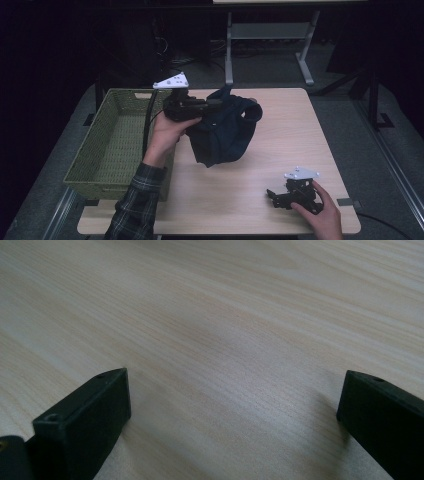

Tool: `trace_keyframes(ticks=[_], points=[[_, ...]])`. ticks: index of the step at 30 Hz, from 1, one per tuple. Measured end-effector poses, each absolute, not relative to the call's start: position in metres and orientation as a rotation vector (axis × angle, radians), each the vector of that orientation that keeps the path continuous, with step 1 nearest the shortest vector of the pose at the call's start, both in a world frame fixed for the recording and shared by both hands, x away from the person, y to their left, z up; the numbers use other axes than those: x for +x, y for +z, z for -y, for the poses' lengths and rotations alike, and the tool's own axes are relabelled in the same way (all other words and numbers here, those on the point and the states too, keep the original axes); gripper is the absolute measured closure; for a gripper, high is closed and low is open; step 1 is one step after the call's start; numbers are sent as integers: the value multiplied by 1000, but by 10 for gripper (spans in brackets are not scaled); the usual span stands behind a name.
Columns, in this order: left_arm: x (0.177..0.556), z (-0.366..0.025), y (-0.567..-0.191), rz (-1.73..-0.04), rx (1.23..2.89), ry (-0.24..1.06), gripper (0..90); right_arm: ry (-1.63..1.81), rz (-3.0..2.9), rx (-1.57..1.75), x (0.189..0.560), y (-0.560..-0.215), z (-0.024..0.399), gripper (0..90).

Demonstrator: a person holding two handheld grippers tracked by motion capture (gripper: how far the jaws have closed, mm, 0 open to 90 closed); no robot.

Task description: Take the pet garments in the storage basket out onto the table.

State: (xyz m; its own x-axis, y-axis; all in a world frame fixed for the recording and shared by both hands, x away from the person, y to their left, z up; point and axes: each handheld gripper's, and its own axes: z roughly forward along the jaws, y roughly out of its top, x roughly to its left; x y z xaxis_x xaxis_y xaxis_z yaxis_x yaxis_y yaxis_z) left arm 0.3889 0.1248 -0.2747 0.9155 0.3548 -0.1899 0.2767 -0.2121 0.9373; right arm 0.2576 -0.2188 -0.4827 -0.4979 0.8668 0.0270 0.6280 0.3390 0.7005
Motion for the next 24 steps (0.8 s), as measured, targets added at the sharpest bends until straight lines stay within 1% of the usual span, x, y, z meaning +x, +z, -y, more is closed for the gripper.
trace_keyframes(ticks=[12, 18, 24], points=[[400, -87, -307, -447, 1848, 51, 851, 944, -2258, 1323, 258, -483, 219, 5], [405, -67, -324, -433, 1901, 42, 850, 945, -2257, 1323, 258, -483, 219, 5], [411, -48, -344, -428, 1921, 12, 850, 945, -2258, 1323, 258, -483, 219, 5]])
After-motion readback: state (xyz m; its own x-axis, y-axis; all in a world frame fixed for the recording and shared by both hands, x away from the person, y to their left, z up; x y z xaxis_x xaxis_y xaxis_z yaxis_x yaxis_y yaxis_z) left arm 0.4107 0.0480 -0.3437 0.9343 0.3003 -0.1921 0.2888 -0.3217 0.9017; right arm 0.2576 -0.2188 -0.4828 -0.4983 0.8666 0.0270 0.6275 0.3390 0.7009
